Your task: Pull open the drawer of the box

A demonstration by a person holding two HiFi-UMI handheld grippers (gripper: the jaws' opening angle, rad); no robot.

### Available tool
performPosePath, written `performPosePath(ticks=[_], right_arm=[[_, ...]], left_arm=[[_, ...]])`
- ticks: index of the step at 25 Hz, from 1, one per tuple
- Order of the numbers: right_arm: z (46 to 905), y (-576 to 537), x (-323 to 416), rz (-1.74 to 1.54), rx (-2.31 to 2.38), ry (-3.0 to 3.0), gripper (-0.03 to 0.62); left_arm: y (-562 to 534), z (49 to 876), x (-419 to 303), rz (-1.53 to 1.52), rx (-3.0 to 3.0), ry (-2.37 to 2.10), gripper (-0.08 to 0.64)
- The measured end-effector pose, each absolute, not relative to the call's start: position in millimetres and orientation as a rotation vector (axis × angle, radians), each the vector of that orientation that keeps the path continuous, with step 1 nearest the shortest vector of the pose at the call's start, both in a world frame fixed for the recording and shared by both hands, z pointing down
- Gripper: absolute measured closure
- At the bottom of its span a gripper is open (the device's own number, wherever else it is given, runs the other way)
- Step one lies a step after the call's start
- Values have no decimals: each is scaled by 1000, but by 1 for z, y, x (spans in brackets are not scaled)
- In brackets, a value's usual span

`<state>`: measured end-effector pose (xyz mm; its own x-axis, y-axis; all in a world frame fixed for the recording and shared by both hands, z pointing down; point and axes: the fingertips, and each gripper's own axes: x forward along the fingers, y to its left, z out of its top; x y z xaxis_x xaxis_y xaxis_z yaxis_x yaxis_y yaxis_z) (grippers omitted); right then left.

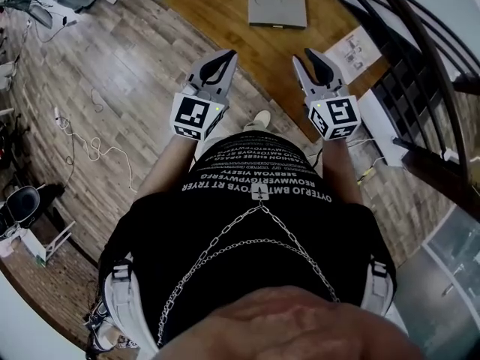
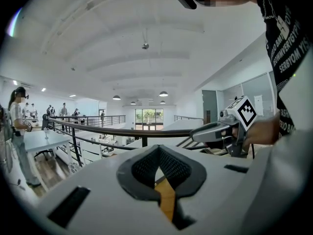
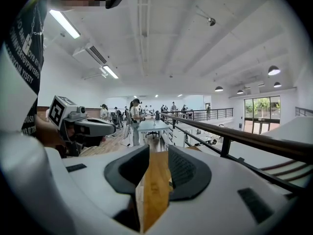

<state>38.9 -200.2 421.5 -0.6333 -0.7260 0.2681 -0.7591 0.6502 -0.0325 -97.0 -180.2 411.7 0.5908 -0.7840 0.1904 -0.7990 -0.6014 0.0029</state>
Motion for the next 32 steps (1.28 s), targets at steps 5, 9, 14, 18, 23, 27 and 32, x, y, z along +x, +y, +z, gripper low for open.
performPosePath(ticks=[5, 9, 14, 18, 23, 27, 32], right_arm=[[419, -223, 48, 190, 1188, -2651, 492], [420, -238, 61, 186, 1181, -2660, 492], [421, -252, 85, 187, 1181, -2668, 492], [428, -269, 106, 202, 1197, -2652, 492], [441, -283, 119, 238, 1217, -2634, 492], [454, -295, 120, 272, 1229, -2605, 492], [464, -312, 122, 285, 1294, -2558, 492]], left_arm=[[-201, 408, -90, 272, 2708, -1382, 554], [-215, 410, -78, 287, 2714, -1398, 554], [-230, 406, -55, 299, 2712, -1412, 554], [-244, 402, -37, 277, 2726, -1400, 554], [-253, 404, -31, 303, 2725, -1385, 554], [-261, 406, -35, 309, 2718, -1377, 554], [-275, 422, -45, 317, 2727, -1325, 554]])
